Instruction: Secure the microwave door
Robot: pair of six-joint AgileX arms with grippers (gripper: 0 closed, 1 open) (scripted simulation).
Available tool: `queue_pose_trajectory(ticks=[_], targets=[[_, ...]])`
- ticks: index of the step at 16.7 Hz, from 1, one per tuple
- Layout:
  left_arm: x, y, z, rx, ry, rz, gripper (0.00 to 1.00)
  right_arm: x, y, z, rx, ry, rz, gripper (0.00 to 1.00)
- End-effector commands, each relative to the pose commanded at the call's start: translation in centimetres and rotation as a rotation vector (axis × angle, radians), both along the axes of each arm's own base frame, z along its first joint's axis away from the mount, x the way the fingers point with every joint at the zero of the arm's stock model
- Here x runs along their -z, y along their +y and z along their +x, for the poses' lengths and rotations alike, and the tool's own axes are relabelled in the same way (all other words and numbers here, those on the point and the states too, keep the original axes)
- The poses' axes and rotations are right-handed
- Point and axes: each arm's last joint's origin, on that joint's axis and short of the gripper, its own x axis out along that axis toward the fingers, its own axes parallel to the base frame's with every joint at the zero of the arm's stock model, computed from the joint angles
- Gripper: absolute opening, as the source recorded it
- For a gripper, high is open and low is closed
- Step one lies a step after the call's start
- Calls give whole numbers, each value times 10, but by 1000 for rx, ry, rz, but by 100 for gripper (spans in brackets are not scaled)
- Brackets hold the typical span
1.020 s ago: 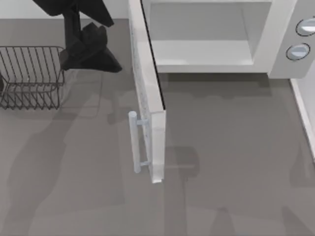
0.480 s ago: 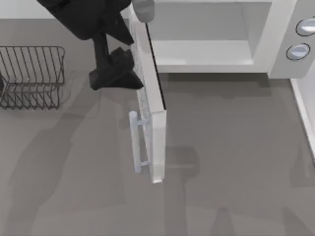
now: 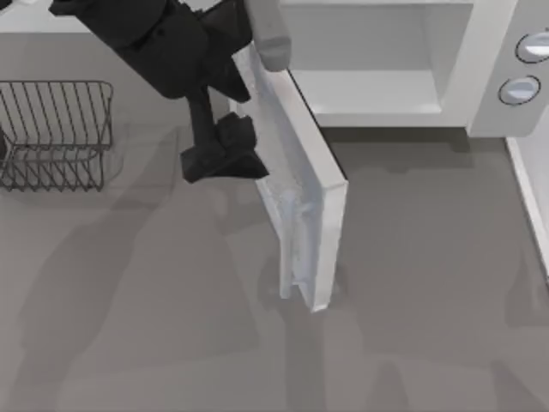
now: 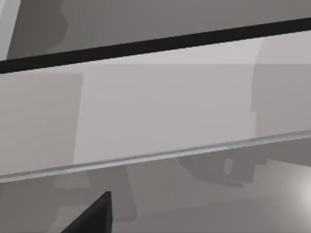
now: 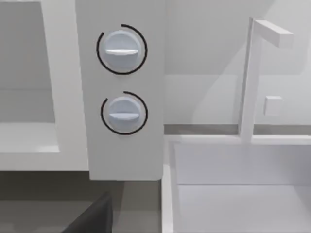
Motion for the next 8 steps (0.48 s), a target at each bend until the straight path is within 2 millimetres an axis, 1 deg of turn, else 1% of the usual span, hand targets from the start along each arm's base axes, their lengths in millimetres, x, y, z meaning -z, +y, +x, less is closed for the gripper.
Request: queue_pose_trajectory(ticks=[8], targets=[[0, 0, 0, 0, 0, 0, 40, 0, 0, 0, 0, 0, 0, 100]])
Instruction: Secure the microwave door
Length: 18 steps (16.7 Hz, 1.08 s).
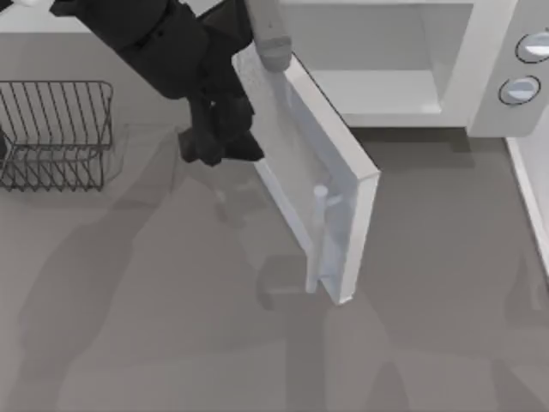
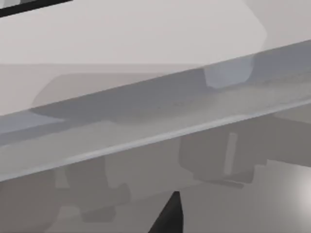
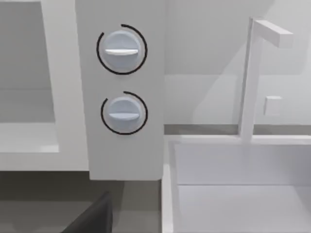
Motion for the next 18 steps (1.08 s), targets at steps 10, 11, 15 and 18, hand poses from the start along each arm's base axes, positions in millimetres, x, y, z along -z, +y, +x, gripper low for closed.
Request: queue_pose_trajectory(ticks=[10, 11, 15, 18], targets=[[0, 0, 0, 0, 0, 0, 0, 0, 0, 0, 0, 0, 0, 100], [0, 0, 0, 0, 0, 0, 0, 0, 0, 0, 0, 0, 0, 100], [0, -1, 0, -1, 1, 0, 0, 0, 0, 0, 0, 0, 0, 100], [2, -12, 1, -1, 8, 4, 0, 0, 0, 0, 0, 0, 0, 100]])
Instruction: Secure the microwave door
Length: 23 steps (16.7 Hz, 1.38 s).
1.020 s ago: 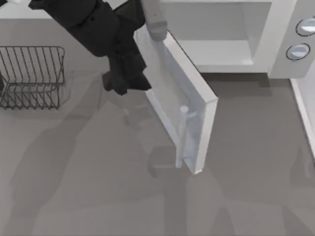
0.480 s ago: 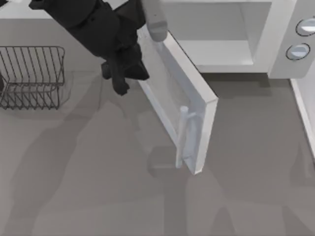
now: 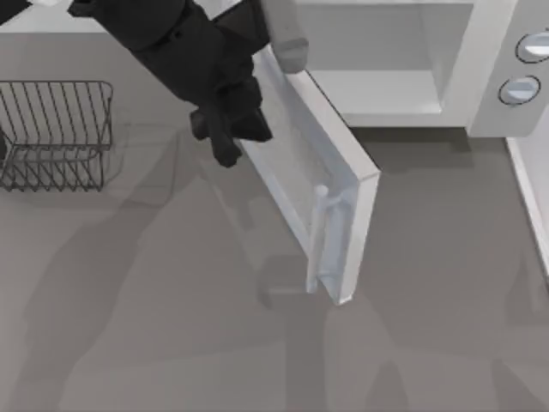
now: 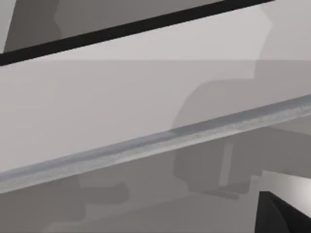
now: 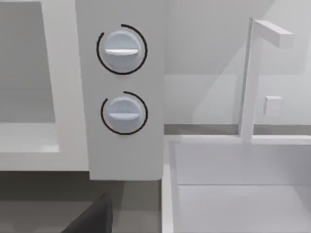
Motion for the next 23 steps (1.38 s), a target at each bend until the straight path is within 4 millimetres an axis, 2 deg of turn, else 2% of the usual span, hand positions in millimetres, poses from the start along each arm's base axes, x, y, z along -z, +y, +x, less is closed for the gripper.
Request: queue_pose_trajectory(ticks=[2, 6, 14, 19, 23], targets=[[-1, -7, -1, -1, -6, -3, 0, 0, 0, 0, 0, 0, 0, 100], [-2, -6, -1, -4, -6, -4, 0, 0, 0, 0, 0, 0, 0, 100], [-2, -25, -1, -5, -6, -4, 0, 0, 0, 0, 0, 0, 0, 100], [-2, -24, -1, -8, -6, -5, 0, 0, 0, 0, 0, 0, 0, 100], [0, -39, -1, -8, 5, 1, 0, 0, 0, 0, 0, 0, 0, 100]])
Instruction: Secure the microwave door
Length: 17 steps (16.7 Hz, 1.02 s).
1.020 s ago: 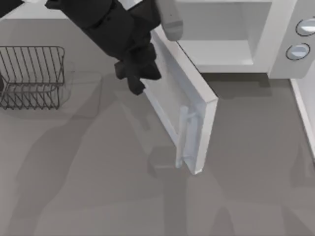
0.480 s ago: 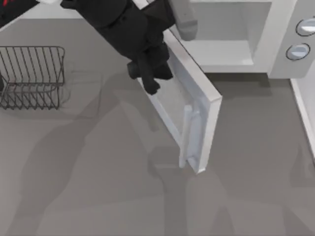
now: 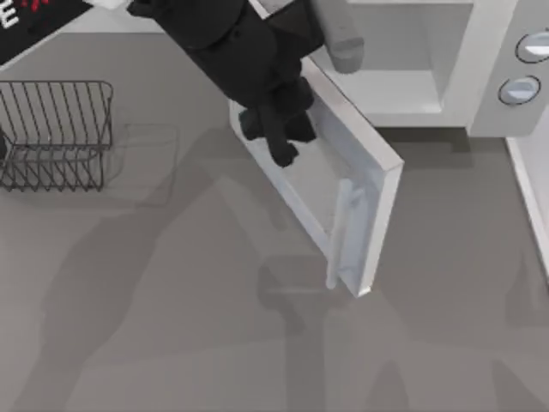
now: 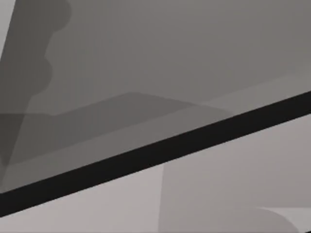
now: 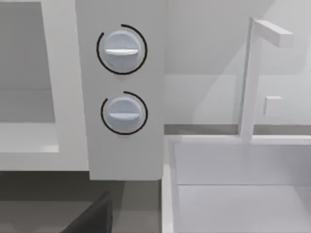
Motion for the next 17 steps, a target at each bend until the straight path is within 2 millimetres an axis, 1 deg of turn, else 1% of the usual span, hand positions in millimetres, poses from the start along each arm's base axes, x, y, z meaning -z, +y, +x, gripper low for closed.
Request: queue_pose_trajectory(ticks=[2, 6, 11, 15, 17], targets=[[-3, -4, 0, 0, -11, -6, 0, 0, 0, 0, 0, 0, 0, 100], [-3, -3, 0, -3, -9, -7, 0, 0, 0, 0, 0, 0, 0, 100], [-1, -21, -1, -2, -1, -2, 0, 0, 0, 0, 0, 0, 0, 100], [-3, -20, 0, -7, -8, -6, 0, 0, 0, 0, 0, 0, 0, 100], [-1, -24, -2, 7, 0, -5, 0, 0, 0, 0, 0, 0, 0, 100]])
